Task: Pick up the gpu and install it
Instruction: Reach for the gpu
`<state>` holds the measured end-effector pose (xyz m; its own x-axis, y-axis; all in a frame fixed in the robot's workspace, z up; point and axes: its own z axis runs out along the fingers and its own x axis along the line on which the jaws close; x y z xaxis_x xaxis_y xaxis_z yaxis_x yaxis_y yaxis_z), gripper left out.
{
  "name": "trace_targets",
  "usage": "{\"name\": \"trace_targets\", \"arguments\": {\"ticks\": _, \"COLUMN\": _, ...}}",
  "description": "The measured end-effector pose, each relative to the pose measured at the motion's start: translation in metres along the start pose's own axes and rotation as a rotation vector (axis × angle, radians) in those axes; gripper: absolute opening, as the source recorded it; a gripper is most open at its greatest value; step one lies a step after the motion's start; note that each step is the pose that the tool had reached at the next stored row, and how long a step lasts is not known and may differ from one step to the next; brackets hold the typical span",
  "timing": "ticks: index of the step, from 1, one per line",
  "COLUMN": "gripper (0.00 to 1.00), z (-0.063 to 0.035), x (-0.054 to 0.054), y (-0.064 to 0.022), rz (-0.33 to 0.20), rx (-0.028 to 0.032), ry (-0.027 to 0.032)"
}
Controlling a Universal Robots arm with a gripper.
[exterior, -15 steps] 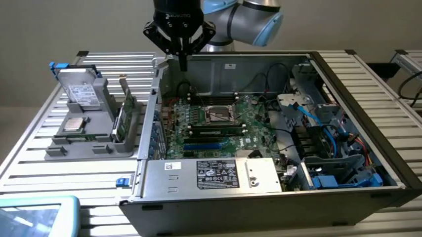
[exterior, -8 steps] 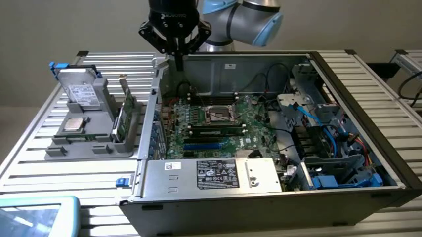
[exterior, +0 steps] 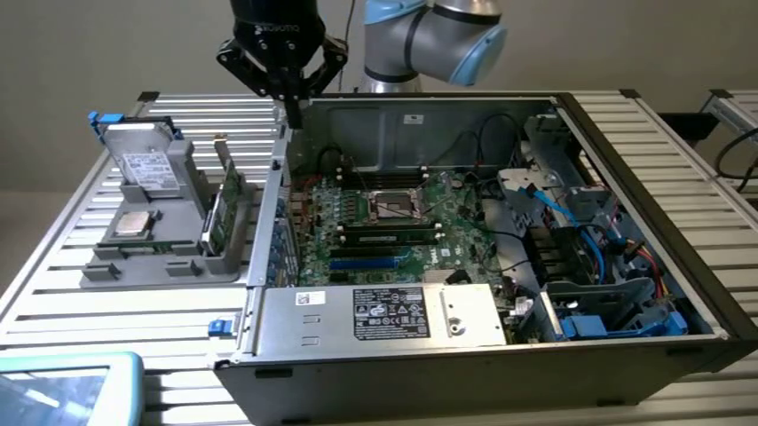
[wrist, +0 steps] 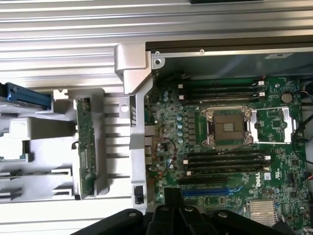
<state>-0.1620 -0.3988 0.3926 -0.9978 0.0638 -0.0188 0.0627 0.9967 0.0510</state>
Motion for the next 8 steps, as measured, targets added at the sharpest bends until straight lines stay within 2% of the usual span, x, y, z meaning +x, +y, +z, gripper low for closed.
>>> {"name": "trace_targets", "arguments": {"ticks": 8, "gripper": 0.11, "z": -0.0004, "x": 0.025, "y": -0.0016, "rz": -0.001, "rx": 0.0000, "ry": 0.0007}}
